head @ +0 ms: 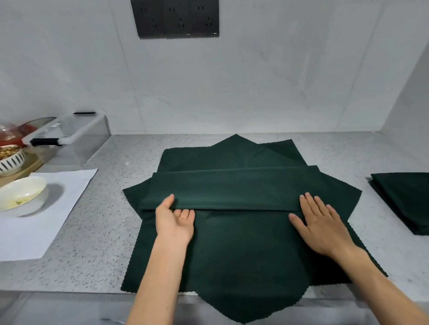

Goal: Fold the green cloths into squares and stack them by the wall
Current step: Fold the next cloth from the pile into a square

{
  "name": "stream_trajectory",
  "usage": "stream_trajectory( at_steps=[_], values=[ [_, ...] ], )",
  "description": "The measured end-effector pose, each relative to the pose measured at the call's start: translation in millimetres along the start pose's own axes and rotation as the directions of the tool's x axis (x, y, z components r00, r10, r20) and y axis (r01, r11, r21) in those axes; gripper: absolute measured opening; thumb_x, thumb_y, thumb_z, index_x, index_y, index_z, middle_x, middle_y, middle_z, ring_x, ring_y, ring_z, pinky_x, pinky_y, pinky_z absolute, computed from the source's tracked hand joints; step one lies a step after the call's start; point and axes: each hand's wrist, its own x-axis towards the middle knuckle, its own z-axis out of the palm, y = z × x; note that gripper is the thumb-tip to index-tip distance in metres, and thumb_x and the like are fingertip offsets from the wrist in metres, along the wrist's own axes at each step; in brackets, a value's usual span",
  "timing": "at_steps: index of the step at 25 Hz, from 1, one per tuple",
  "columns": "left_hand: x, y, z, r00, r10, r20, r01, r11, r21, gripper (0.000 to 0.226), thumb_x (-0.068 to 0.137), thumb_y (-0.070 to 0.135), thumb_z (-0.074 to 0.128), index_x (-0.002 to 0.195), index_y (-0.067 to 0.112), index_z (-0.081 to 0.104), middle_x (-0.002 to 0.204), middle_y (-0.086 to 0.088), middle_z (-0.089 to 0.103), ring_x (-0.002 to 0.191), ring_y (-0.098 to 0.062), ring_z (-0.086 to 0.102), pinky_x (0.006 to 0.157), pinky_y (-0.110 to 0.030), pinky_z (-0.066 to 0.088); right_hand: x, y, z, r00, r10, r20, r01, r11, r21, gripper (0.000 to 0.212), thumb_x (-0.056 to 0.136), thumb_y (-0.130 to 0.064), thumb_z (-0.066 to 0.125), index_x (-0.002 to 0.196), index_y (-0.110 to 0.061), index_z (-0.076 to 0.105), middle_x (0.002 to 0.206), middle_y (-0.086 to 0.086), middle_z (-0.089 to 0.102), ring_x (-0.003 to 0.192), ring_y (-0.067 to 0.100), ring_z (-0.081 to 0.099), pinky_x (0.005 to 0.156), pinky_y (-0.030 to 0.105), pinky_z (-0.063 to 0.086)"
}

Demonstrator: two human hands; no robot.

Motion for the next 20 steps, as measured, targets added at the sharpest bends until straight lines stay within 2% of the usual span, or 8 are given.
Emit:
stream_trajectory(
  at_steps=[2,4,5,7,10,13,17,20],
  values=[
    [26.8,6.1,9.2,0.998,0.019,-0.056,-0.021,0.999,-0.038,0.036,0.09,0.01,0.06,0.126,0.01,0.06,0.124,-0.011,0.066,0.106,-0.028,0.067,0.087,-0.042,0.057,0.5,-3.4,-4.0,0.999,-0.013,-0.045,0.014,1.0,0.024,0.069,0.101,-0.054,0.015,0.157,-0.015,0.009,0.164,0.0,0.004,0.152,0.019,0.002,0.122,0.036,0.002],
    [49.5,13.9,21.4,0.997,0.025,-0.073,-0.027,1.0,-0.014,0.034,0.09,0.006,0.059,0.124,0.01,0.063,0.118,-0.012,0.069,0.098,-0.029,0.07,0.065,-0.042,0.059,-6.8,-16.7,-16.1,0.984,-0.034,-0.175,0.084,0.953,0.289,0.052,0.101,-0.044,0.028,0.133,-0.014,0.056,0.145,0.003,0.05,0.138,0.028,0.041,0.114,0.037,0.029],
    [59.4,18.0,30.9,0.998,0.031,-0.05,-0.03,0.999,0.022,0.035,0.092,0.006,0.057,0.126,0.009,0.062,0.117,-0.013,0.069,0.099,-0.03,0.069,0.06,-0.042,0.059,-8.7,-27.4,-28.7,0.983,0.009,-0.184,0.1,0.816,0.57,0.044,0.1,-0.038,0.033,0.11,-0.014,0.069,0.123,0.003,0.067,0.119,0.028,0.057,0.103,0.037,0.042],
    [62.5,25.0,61.5,0.997,0.016,0.08,-0.019,0.999,0.029,0.035,0.095,0.007,0.054,0.13,0.005,0.058,0.116,-0.017,0.07,0.101,-0.033,0.07,0.062,-0.044,0.059,-0.6,-45.2,-56.0,0.977,-0.071,0.201,-0.175,0.275,0.945,0.043,0.1,-0.027,0.036,0.104,-0.004,0.071,0.109,0.013,0.073,0.103,0.031,0.068,0.094,0.042,0.051],
    [13.7,36.0,116.7,0.89,-0.022,0.455,-0.022,0.996,0.091,0.031,0.098,0.009,0.05,0.127,-0.001,0.058,0.117,-0.018,0.07,0.104,-0.031,0.07,0.086,-0.044,0.058,25.2,-69.0,-75.4,0.796,-0.46,0.393,-0.484,-0.095,0.87,0.062,0.101,-0.041,0.028,0.128,0.007,0.057,0.129,0.027,0.06,0.119,0.043,0.058,0.1,0.05,0.048],
    [-66.3,39.1,150.3,0.699,-0.078,0.711,-0.242,0.909,0.338,0.036,0.098,0.011,0.048,0.131,-0.001,0.056,0.127,-0.014,0.066,0.117,-0.025,0.064,0.1,-0.038,0.051,63.8,-95.0,-83.0,0.816,-0.484,0.315,-0.522,-0.384,0.762,0.098,0.091,-0.075,0.02,0.136,0.008,0.046,0.135,0.03,0.054,0.124,0.046,0.053,0.098,0.052,0.049],
    [-134.7,53.5,135.8,0.475,-0.209,0.855,-0.559,0.679,0.476,0.032,0.087,0.015,0.069,0.119,0.011,0.067,0.12,-0.008,0.07,0.114,-0.025,0.066,0.1,-0.042,0.051,96.4,-122.9,-112.7,0.911,-0.394,0.123,-0.336,-0.533,0.777,0.076,0.09,-0.071,0.039,0.133,-0.012,0.055,0.134,0.016,0.059,0.123,0.041,0.055,0.104,0.061,0.04],
    [-107.9,31.4,97.7,0.485,-0.36,0.797,-0.709,0.371,0.6,0.027,0.082,0.043,0.073,0.105,0.03,0.076,0.109,0.009,0.074,0.108,-0.009,0.066,0.099,-0.031,0.05,116.9,-112.9,-137.7,0.978,-0.145,0.152,-0.204,-0.473,0.857,0.062,0.086,-0.075,0.043,0.096,-0.02,0.068,0.093,0.0,0.071,0.085,0.023,0.069,0.092,0.042,0.051]
  ],
)
